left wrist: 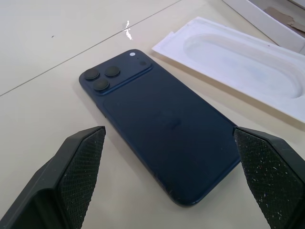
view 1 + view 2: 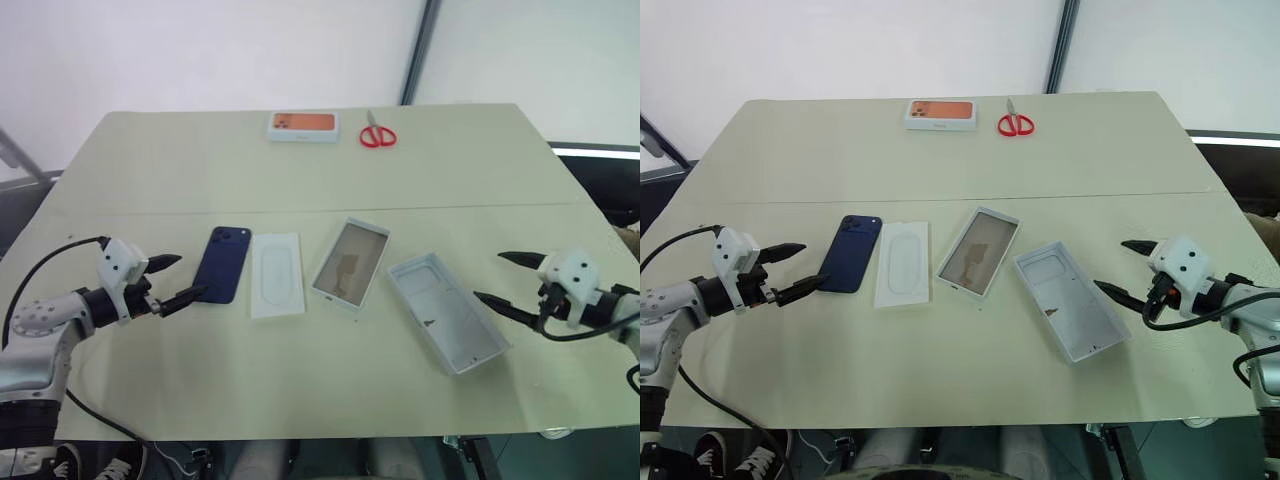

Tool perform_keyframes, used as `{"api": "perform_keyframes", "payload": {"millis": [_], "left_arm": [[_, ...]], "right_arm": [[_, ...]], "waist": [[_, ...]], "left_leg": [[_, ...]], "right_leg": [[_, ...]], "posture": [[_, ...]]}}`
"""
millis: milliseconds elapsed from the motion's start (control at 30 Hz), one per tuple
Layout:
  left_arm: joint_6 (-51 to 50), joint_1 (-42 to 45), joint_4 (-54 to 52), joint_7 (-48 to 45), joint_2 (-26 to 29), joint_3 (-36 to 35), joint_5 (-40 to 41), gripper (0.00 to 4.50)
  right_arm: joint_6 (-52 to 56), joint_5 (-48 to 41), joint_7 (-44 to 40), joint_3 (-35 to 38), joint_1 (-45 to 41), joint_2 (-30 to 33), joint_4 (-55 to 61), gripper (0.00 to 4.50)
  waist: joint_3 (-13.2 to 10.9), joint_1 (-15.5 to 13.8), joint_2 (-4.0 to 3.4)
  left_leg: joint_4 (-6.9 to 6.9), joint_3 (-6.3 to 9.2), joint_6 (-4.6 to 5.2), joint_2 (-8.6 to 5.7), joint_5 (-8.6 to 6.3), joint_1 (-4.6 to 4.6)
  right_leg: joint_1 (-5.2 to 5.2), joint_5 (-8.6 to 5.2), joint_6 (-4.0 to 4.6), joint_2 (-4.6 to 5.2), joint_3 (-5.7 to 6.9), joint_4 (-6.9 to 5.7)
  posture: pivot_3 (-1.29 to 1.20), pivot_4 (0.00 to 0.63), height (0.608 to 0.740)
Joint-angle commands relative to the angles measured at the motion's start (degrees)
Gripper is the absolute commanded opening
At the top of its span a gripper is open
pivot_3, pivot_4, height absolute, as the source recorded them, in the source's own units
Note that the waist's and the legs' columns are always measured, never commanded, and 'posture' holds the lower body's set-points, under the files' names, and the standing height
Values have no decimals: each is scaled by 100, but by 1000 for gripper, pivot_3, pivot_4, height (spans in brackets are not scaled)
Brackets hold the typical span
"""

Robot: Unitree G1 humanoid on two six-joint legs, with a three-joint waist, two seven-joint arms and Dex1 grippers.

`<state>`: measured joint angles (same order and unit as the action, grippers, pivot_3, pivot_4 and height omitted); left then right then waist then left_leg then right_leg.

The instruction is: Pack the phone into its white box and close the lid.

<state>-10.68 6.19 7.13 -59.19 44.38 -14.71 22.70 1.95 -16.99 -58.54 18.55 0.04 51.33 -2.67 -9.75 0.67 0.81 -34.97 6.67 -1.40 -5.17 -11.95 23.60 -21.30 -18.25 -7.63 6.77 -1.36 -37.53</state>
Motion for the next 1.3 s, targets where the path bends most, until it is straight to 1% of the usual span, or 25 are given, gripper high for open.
{"api": "perform_keyframes", "payload": {"millis": [33, 133, 200, 267, 300, 400, 533, 700, 900, 1000, 1133, 1300], "left_arm": [[-371, -30, -414, 106, -47, -73, 268, 4500], [-1625, -75, -982, 287, -124, 56, 824, 4500], [-2216, -133, -1370, 424, -177, 113, 1095, 4500], [-2987, -147, -1726, 629, -256, 125, 1532, 4500], [-3548, -112, -1805, 795, -306, 117, 1833, 4500], [-4627, 5, -1954, 1323, -527, 68, 2409, 4500], [-5404, 117, -2096, 1968, -857, -1, 2828, 4500], [-6106, 381, -1978, 2717, -1355, -302, 3342, 4500], [-6609, 547, -1868, 3249, -1624, -378, 3494, 4500], [-6675, 609, -1860, 3364, -1709, -397, 3539, 4500], [-6580, 710, -1765, 3598, -1916, -274, 3402, 4500], [-6363, 1048, -1378, 3782, -2266, -117, 3186, 4500]], "right_arm": [[-42, -36, 32, 124, -69, 81, 148, 4442], [62, -53, 55, -16, -113, 33, 410, 4442], [171, -100, 89, -135, -179, -31, 646, 4442], [276, -109, 149, -340, -297, -133, 928, 4442], [334, -100, 181, -470, -391, -191, 1050, 4442], [454, -64, 241, -745, -632, -326, 1239, 4442], [409, 31, 228, -937, -800, -384, 1188, 4442], [435, 31, 207, -1208, -1000, -493, 1366, 4442], [545, 56, 256, -1533, -1285, -689, 1576, 4442], [563, 91, 277, -1589, -1377, -718, 1556, 4442], [567, 93, 309, -1625, -1440, -756, 1527, 4442], [545, 148, 406, -1710, -1418, -829, 1533, 4442]], "waist": [[0, 1, 0], [-1, -2, -1], [-1, -2, -1], [-1, 3, -1], [-1, 9, -1], [-1, 10, -2], [-1, -23, -2], [-1, -28, 0], [-1, -19, -1], [0, -35, 0], [0, -94, -1], [1, -175, -1]], "left_leg": [[1, 0, 0, 0, 0, 0], [-1, 0, 0, 0, 0, 0], [-2, 0, 0, 0, 0, 0], [-2, 3, 0, 1, 0, 0], [-2, 3, 0, 2, 0, 0], [-1, 3, 0, 2, 0, 0], [-7, 5, 1, -3, 0, 0], [-12, 7, 0, -4, 1, 0], [-10, 7, 0, -5, 1, 0], [-15, 6, 0, -8, 1, -1], [-16, 6, 0, -9, 1, -1], [-22, 8, 0, -12, 1, -5]], "right_leg": [[0, 0, 0, 0, 0, 0], [1, 0, 0, 0, 0, 0], [2, 0, -1, 0, 0, 0], [1, 0, -1, -2, 1, 0], [1, 0, -1, -2, 1, -1], [0, 0, -2, -4, 0, -2], [0, 1, -2, -2, 4, -2], [1, 1, -2, -3, 7, -2], [6, 1, -3, -5, 7, -2], [4, 1, -3, -6, 7, -2], [5, 1, -2, -4, 7, -2], [4, 1, -1, -4, 12, -1]], "posture": [[0, 150, 740], [0, 150, 740], [0, 150, 740], [0, 150, 740], [0, 150, 740], [0, 150, 740], [0, 150, 740], [0, 150, 740], [0, 150, 740], [0, 150, 740], [0, 150, 740], [0, 150, 740]]}}
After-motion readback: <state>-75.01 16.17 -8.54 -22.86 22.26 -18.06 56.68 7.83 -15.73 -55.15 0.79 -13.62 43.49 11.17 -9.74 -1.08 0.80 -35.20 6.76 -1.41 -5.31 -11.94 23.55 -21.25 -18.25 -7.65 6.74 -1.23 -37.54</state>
